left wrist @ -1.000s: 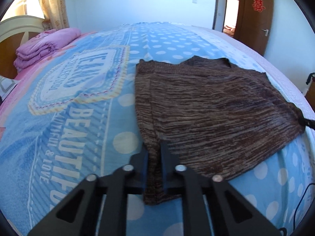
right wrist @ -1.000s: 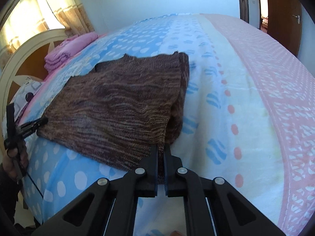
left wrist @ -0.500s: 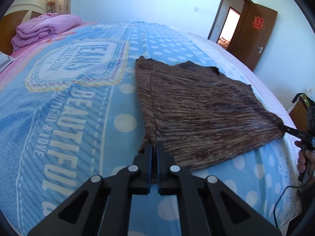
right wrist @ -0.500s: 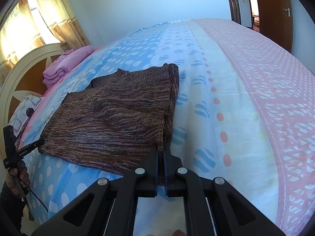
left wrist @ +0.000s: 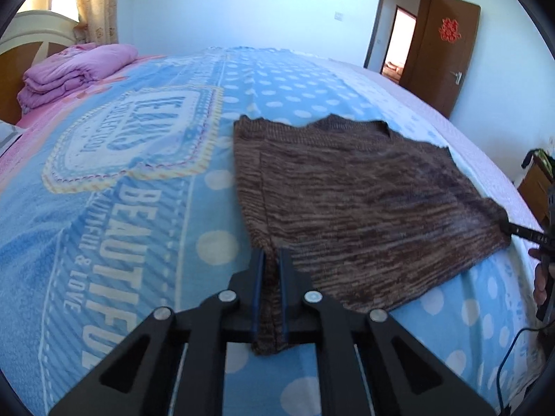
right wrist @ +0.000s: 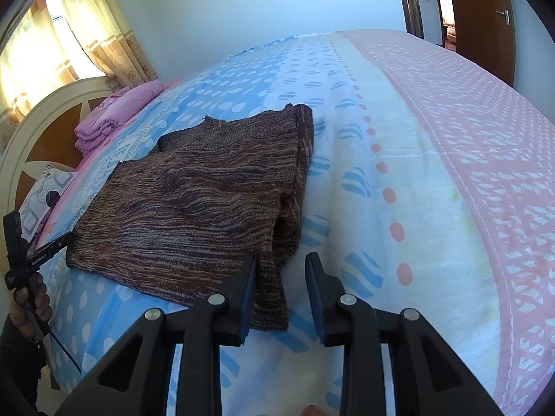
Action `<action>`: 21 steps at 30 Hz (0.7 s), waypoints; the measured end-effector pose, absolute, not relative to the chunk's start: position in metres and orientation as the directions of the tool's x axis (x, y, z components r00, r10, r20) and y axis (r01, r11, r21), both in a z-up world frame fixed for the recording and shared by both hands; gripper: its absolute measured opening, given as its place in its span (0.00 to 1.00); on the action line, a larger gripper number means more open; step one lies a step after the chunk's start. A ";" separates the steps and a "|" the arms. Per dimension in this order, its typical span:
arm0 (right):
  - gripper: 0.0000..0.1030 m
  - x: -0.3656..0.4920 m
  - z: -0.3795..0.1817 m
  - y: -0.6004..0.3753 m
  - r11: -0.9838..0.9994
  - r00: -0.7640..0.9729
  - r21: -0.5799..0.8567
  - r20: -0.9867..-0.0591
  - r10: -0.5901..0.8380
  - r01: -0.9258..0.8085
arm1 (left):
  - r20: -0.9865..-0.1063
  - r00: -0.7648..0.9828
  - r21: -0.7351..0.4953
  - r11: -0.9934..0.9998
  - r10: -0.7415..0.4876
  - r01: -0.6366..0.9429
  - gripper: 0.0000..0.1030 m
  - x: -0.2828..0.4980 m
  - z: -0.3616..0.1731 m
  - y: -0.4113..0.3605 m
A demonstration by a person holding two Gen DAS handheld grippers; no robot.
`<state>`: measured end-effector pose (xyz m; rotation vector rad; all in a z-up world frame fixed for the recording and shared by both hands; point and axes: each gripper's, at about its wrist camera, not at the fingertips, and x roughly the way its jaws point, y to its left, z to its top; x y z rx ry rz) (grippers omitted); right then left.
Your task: Fold small clothes
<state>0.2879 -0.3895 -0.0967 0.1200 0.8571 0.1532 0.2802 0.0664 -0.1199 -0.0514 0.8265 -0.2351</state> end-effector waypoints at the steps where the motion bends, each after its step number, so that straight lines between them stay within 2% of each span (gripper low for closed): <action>1: 0.28 0.288 -0.097 -0.389 0.982 0.644 0.168 -0.742 0.185 -0.089 | -0.723 0.648 -0.149 0.970 -0.239 0.192 0.03 0.279 -0.121 0.066; 5: 0.24 0.284 -0.093 -0.385 0.983 0.662 0.154 -0.726 0.184 -0.104 | -0.667 0.655 -0.280 0.934 -0.356 0.222 0.03 0.263 -0.112 0.078; 7: 0.24 0.283 -0.090 -0.387 0.981 0.668 0.164 -0.719 0.190 -0.103 | -0.664 0.641 -0.309 0.922 -0.386 0.235 0.03 0.257 -0.111 0.081; 13: 0.24 0.283 -0.092 -0.382 0.985 0.672 0.136 -0.721 0.170 -0.104 | -0.707 0.652 -0.210 0.962 -0.272 0.173 0.04 0.262 -0.120 0.084; 14: 0.24 0.281 -0.089 -0.376 0.990 0.683 0.096 -0.717 0.143 -0.106 | -0.709 0.659 -0.200 0.968 -0.252 0.155 0.08 0.264 -0.120 0.085; 16: 0.32 0.278 -0.082 -0.363 0.991 0.703 0.040 -0.701 0.120 -0.129 | -0.715 0.667 -0.180 0.977 -0.208 0.112 0.11 0.269 -0.121 0.087; 19: 0.33 0.276 -0.072 -0.339 0.977 0.715 0.001 -0.682 0.157 -0.213 | -0.723 0.654 -0.198 0.974 -0.221 0.110 0.20 0.271 -0.124 0.090; 21: 0.33 0.279 -0.074 -0.324 0.959 0.695 -0.011 -0.691 0.197 -0.283 | -0.733 0.651 -0.187 0.979 -0.197 0.086 0.46 0.271 -0.124 0.090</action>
